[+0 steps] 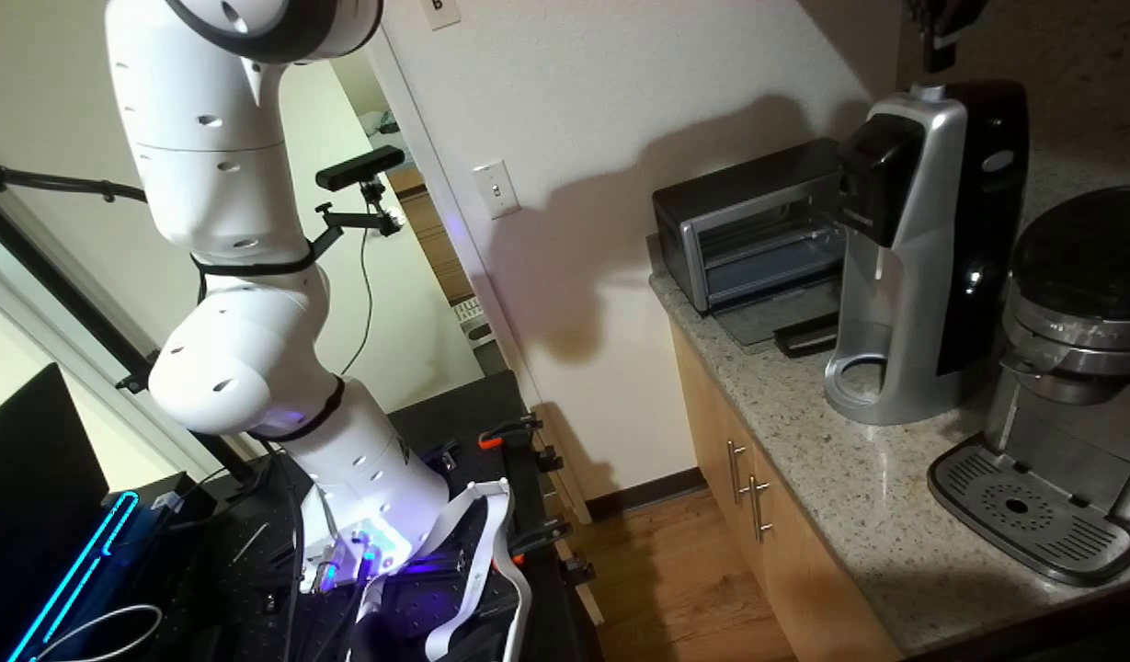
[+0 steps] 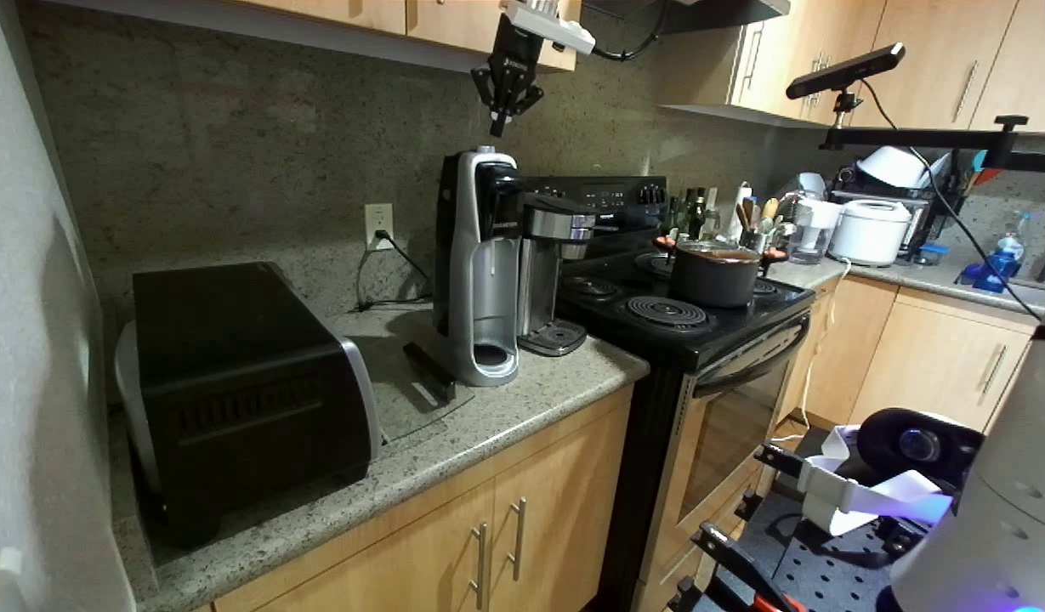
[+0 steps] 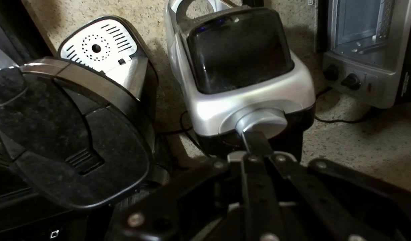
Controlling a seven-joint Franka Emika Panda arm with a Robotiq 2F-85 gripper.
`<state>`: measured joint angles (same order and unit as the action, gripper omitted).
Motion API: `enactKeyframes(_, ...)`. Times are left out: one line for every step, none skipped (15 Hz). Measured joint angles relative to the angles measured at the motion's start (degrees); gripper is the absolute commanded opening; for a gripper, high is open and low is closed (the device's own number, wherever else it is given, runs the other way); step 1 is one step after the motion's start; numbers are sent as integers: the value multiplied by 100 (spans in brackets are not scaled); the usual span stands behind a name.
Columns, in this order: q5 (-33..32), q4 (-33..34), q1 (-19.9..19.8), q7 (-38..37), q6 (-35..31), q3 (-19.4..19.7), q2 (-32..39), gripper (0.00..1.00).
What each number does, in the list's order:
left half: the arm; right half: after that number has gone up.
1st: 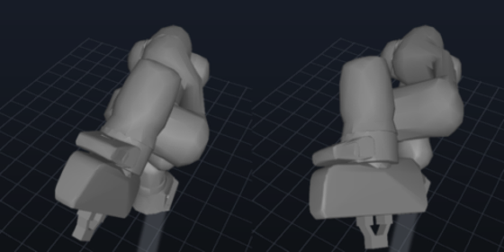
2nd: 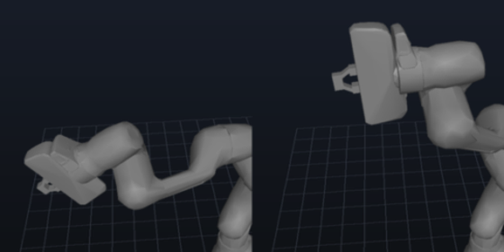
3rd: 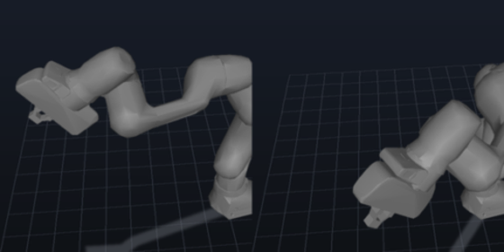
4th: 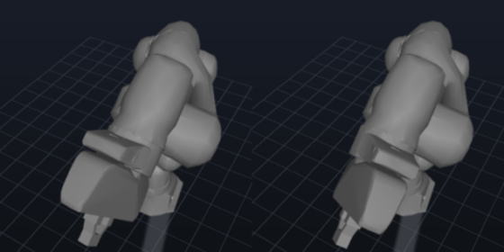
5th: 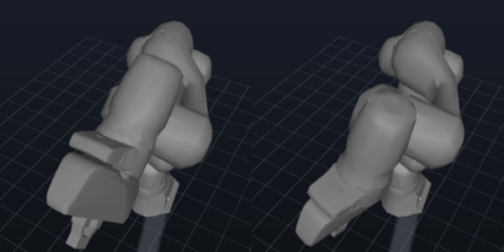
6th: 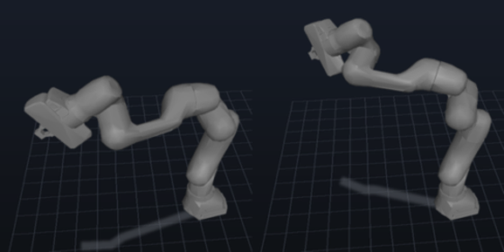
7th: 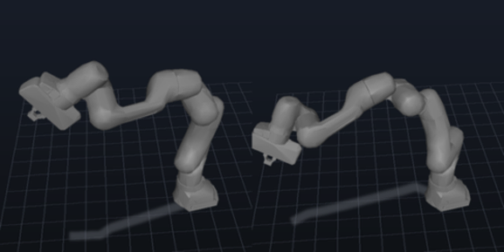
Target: Push the button on the machine
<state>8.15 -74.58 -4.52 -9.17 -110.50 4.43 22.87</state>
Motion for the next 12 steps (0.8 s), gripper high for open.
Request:
enactKeyframes(-2,0,0,0,-6,-1,14,0)
enactKeyframes(-4,1,0,0,-9,-3,28,0)
enactKeyframes(-7,1,0,0,-11,-4,41,0)
enactKeyframes(-9,1,0,0,-12,-6,52,0)
enactKeyframes(-12,2,0,0,-13,-9,63,0)
enactKeyframes(-15,2,1,0,-14,-12,73,0)
enactKeyframes(-19,2,3,1,-15,-17,82,0)
enactKeyframes(-26,2,8,1,-17,-21,92,0)
enactKeyframes(-35,2,13,1,-19,-25,101,0)
enactKeyframes(-45,2,20,1,-21,-27,111,0)
enactKeyframes(-57,2,27,2,-27,-29,120,0)
enactKeyframes(-71,4,32,2,-38,-29,132,0)
